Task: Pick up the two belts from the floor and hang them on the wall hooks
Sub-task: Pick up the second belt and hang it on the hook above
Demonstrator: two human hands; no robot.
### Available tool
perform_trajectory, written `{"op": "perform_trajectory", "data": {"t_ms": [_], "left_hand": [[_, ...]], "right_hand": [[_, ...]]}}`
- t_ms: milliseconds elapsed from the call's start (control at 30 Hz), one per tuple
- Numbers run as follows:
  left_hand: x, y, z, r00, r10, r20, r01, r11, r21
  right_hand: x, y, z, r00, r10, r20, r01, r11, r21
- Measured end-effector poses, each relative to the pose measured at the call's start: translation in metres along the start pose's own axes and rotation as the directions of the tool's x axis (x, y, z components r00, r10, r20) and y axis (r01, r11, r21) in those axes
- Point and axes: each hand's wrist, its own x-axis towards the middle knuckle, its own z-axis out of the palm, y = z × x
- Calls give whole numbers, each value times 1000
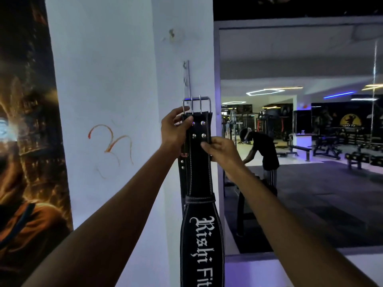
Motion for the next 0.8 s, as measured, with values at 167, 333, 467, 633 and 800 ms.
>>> {"op": "perform_trajectory", "data": {"t_ms": [167,333,467,633,800], "left_hand": [[33,9,5,999,47,-25,-47,999,17],[41,-5,9,999,9,-44,-8,1000,26],[39,-16,12,998,-2,-61,4,1000,30],[38,-22,7,996,-14,-86,17,999,39],[36,-32,3,996,-33,-87,36,999,28]], "right_hand": [[-38,56,17,999,25,-33,-25,1000,2],[-63,93,28,974,105,-199,-80,988,130],[-83,124,27,985,129,-111,-120,989,89],[-111,165,18,959,285,-2,-285,959,-2],[-82,147,-1,954,292,63,-293,956,14]]}}
